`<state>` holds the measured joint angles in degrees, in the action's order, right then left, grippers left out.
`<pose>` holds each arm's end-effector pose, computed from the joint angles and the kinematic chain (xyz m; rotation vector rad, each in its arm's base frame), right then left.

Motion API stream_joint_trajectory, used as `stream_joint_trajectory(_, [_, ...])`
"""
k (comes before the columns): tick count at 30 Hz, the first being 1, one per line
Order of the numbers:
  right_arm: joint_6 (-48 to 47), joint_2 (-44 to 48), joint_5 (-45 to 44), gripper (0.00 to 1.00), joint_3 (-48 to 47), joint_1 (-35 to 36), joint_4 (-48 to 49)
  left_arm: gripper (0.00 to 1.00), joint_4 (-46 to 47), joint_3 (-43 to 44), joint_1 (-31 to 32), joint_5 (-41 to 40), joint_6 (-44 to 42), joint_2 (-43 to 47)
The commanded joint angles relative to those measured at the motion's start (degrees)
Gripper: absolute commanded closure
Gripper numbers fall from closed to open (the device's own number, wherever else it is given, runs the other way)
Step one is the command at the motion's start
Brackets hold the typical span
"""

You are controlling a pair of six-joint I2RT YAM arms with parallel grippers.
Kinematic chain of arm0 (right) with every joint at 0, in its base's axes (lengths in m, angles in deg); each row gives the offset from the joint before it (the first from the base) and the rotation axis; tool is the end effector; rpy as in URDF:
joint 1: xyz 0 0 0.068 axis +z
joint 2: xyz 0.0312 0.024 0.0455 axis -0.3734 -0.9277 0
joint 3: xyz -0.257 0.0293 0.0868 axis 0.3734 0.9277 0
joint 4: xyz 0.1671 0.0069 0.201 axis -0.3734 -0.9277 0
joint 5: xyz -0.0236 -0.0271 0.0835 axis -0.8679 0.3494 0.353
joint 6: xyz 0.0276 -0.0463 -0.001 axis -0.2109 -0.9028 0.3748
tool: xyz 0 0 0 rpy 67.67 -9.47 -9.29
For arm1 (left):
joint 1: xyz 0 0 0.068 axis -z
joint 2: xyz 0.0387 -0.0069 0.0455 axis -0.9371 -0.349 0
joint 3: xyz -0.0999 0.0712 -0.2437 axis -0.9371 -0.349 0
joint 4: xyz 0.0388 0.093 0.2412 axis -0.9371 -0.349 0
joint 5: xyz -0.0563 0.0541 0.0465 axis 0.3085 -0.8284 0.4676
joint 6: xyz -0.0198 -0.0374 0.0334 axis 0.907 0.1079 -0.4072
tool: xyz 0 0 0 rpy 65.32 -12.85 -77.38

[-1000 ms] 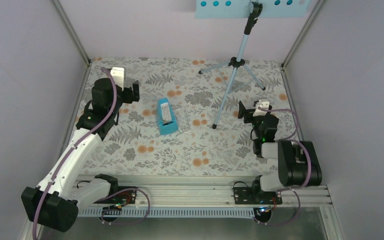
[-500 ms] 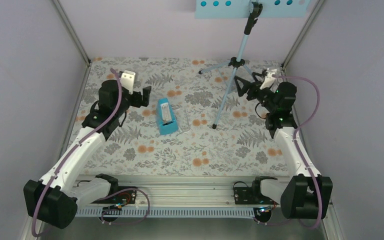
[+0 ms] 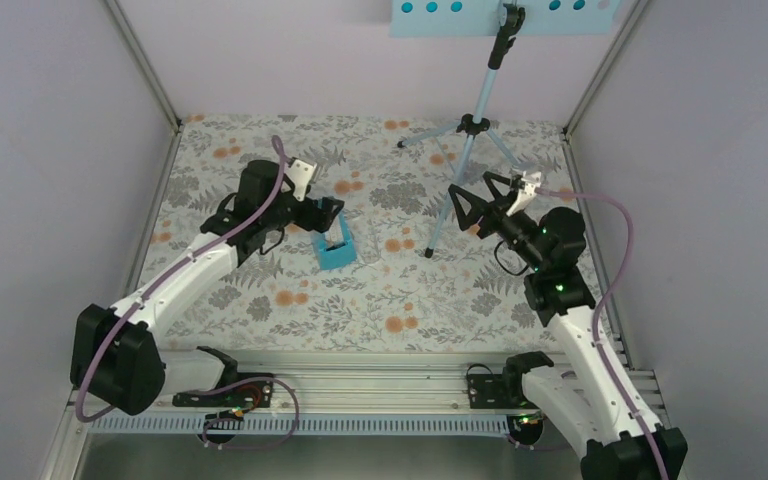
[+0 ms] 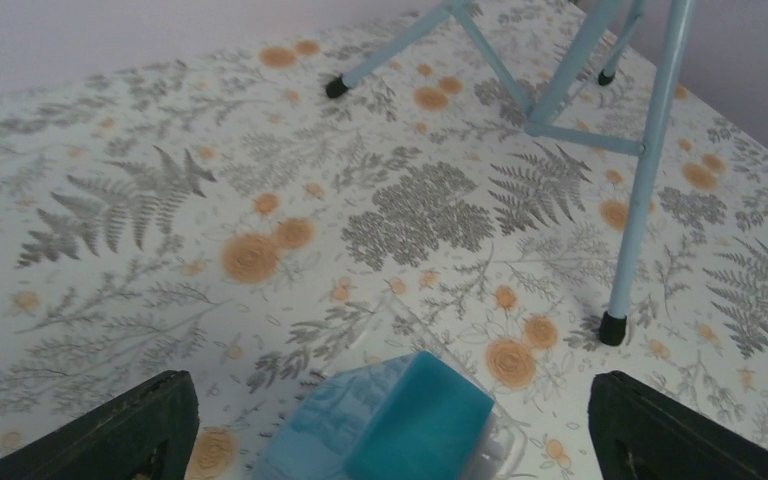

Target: Pack up the instrument practice props

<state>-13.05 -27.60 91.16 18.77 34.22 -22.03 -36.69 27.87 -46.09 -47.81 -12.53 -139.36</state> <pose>0.1885 0.0563 0.3360 -0.2504 1.5889 0.7693 0.2562 -0.1212 0.2900 0.5120 2.0676 -0.5586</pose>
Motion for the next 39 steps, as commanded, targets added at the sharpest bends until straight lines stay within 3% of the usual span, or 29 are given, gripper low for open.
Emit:
stream_joint_trajectory(1, [4.1,0.3,-2.6,0.0,2.1,0.0,1.9,0.07,1.1,1.8,1.5,3.8,0.8,-2.6])
stream_joint_trajectory(8, [-0.1,1.3,-5.1,0.0,-0.2,0.3,-6.3,0.21,1.4,2.2,2.0,4.7,1.2,-5.6])
stream_joint_trajectory(13, [-0.6,4.0,-4.0,0.01,2.4,0.2,-5.7,0.42,0.9,2.3,2.7,4.2,-0.3,-6.1])
stream_joint_trajectory(17, [-0.3,3.0,-1.0,0.0,2.5,0.4,-6.4,0.51,0.5,2.2,3.1,4.3,-3.1,-5.6])
stream_joint_trajectory(27, [-0.1,1.6,2.8,0.0,3.9,4.3,-6.3,0.54,-0.9,2.1,4.5,21.7,-12.4,-2.7])
stream_joint_trajectory(33, [-0.3,1.0,2.7,0.0,5.5,8.5,-6.0,0.59,-3.7,2.9,9.0,24.3,-15.0,-3.9])
stream_joint_trajectory(39, [1.9,1.3,2.6,0.01,9.7,12.7,-2.6,0.55,-3.9,3.0,11.0,22.7,-15.2,-3.2])
